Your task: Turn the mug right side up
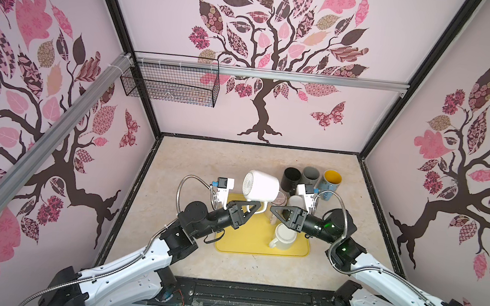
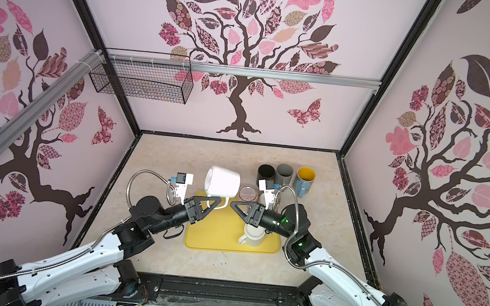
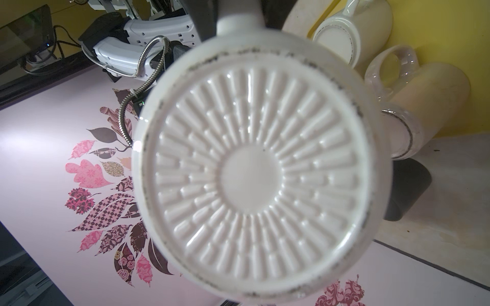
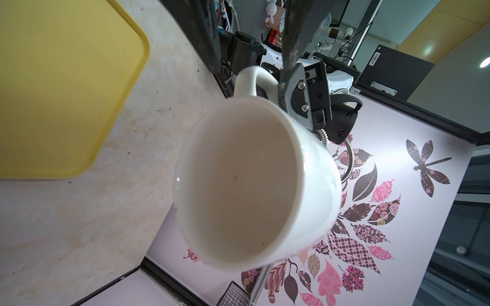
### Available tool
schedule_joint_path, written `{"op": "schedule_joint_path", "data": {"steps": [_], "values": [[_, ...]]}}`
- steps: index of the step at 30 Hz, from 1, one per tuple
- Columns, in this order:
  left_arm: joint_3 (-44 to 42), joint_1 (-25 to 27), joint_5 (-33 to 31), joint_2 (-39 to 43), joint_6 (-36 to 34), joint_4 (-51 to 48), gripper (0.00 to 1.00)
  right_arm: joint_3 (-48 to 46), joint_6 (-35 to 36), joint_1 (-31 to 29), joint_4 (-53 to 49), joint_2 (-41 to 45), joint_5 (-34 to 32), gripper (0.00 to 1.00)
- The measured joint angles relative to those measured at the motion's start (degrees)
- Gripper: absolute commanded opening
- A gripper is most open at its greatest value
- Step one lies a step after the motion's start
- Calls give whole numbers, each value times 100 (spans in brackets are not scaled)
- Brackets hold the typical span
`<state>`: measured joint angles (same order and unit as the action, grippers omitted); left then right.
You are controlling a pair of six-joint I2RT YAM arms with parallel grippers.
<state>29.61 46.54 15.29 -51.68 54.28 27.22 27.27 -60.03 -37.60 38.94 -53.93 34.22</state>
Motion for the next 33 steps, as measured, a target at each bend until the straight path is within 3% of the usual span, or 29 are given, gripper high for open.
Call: {"op": "schedule_joint_path", "data": {"steps": [11,22,33], "values": [[-70,-2,205,-240,310,719,0,0,-42,0,138,-107,76,41],[-90,-2,448,-332,426,813,0,9,-70,0,369,-356,101,38],[-122,-15,492,-431,463,977,0,52,-245,0,678,-555,142,25]]}}
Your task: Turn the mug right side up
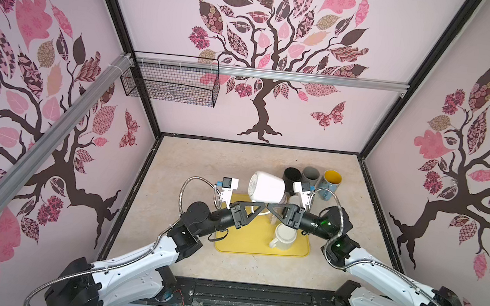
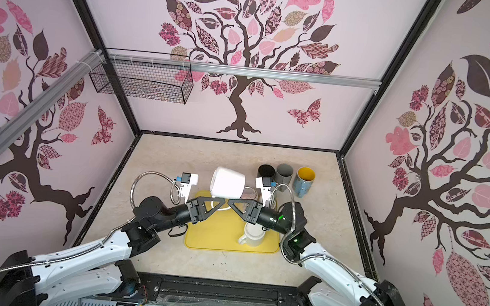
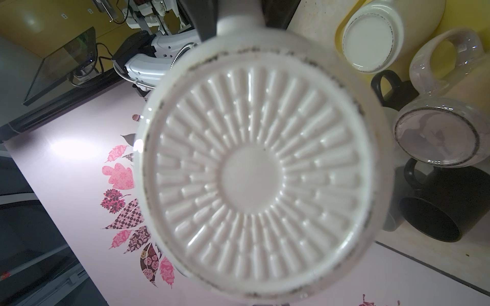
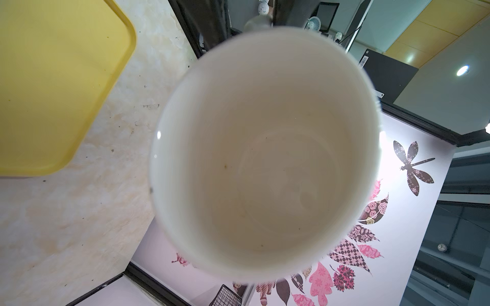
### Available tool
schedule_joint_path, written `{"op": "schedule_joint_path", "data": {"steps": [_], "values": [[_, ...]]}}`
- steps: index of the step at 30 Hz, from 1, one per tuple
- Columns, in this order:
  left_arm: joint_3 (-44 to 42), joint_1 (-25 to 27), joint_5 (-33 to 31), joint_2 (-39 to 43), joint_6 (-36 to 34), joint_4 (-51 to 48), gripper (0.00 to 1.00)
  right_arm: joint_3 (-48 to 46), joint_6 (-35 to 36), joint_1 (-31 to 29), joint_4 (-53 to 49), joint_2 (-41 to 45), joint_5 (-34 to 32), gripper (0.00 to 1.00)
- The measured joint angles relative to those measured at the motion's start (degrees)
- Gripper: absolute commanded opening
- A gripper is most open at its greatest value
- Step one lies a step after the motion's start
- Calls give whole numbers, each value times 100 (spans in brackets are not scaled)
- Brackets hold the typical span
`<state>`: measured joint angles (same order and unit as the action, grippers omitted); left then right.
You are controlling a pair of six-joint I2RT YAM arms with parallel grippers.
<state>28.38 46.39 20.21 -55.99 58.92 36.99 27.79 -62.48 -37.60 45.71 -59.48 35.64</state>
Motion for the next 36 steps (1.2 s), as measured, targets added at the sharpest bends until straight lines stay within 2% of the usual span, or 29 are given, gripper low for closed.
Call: {"op": "schedule_joint_path", "data": {"steps": [6,8,9,14,15,18,22,31,36], "values": [[-24,-26,0,-136,2,146,0,2,-107,2,44,-63,11,18],[-26,-35,-2,-175,2,201,0,2,-140,4,55,-81,2,8],[-33,-39,-2,-197,2,238,0,2,-149,11,63,-92,-2,0],[-44,-50,-24,-240,0,286,0,2,-166,20,61,-111,-35,0],[-44,-50,-33,-240,-7,278,3,2,-164,17,59,-111,-42,0],[-44,-50,-52,-210,-33,184,23,2,-142,17,-11,-107,-63,0],[-42,-33,-55,-76,-101,-76,30,2,-24,0,-247,-90,-101,0],[-44,-44,-59,114,-243,-369,30,2,186,-11,-614,7,-177,0],[-44,-79,-63,116,-293,-374,23,2,258,-9,-813,98,-249,0]]}}
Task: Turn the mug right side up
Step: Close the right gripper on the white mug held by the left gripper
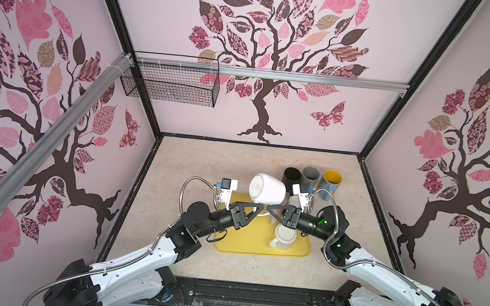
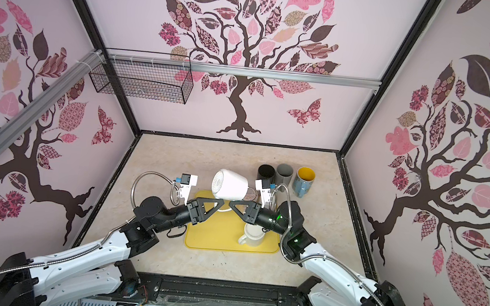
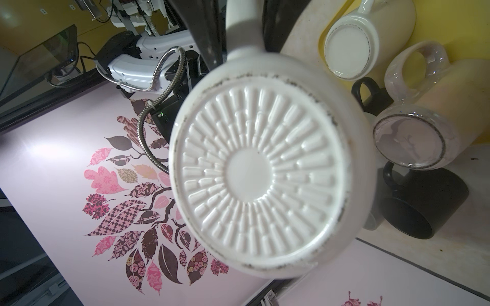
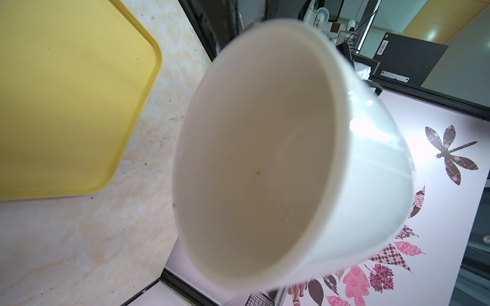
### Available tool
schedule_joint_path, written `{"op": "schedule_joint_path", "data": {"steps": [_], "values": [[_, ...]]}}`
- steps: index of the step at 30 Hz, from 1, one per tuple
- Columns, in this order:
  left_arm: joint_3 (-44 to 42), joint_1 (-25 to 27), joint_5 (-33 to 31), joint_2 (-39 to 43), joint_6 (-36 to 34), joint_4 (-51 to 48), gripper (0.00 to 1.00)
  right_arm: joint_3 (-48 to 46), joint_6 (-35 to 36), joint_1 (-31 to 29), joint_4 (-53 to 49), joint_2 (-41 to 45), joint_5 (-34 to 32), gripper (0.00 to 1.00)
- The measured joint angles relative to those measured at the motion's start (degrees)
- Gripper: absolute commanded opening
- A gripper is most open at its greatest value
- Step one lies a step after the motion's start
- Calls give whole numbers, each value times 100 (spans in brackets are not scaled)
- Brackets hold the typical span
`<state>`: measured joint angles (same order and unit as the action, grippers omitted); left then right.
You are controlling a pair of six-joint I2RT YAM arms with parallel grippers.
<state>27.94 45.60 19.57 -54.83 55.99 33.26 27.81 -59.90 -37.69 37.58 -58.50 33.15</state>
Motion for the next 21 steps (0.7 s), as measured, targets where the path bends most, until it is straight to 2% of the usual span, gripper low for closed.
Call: {"op": "schedule_joint_path", "data": {"steps": [6,16,21], "values": [[0,4,39,-37,-66,7,10,0,50,0,-142,31,-33,0],[2,-15,98,-356,-68,118,12,0,216,37,-772,251,-227,0],[0,-85,212,-463,-66,142,4,0,286,37,-960,297,-310,0]]}}
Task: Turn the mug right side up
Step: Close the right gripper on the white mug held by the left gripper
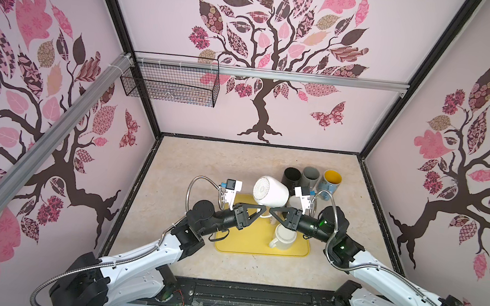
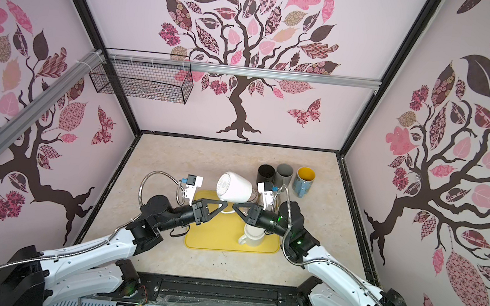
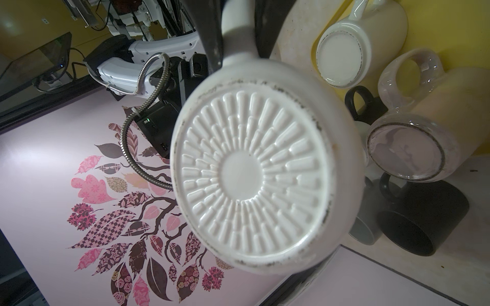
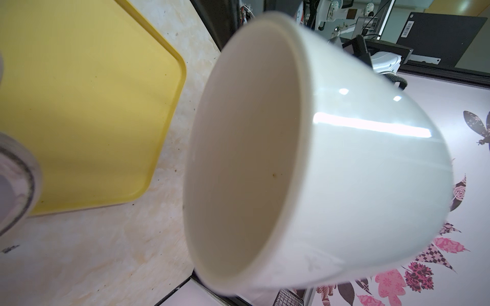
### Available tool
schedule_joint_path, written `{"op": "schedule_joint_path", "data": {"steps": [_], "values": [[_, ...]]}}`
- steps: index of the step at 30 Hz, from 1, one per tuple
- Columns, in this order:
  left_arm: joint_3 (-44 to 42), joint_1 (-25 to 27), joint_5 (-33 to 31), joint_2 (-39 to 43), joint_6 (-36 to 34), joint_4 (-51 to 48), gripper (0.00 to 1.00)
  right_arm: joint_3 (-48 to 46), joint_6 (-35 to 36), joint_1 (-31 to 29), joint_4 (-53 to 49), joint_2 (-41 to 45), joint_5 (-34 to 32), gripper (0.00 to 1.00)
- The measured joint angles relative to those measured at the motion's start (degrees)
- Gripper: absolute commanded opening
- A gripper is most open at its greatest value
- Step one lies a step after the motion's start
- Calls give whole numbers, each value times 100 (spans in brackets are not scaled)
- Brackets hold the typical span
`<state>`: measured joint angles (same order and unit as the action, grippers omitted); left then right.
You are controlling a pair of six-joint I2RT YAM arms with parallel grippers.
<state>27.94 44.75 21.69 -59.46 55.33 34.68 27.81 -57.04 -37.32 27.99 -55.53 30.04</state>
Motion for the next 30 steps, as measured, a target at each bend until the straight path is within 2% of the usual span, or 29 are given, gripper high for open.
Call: {"op": "schedule_joint_path", "data": {"steps": [4,30], "values": [[0,-48,50,-44,-20,-39,2,0,48,0,-72,0,-46,0],[133,-323,153,-247,-629,-881,0,109,332,13,-702,-22,-205,0]]}}
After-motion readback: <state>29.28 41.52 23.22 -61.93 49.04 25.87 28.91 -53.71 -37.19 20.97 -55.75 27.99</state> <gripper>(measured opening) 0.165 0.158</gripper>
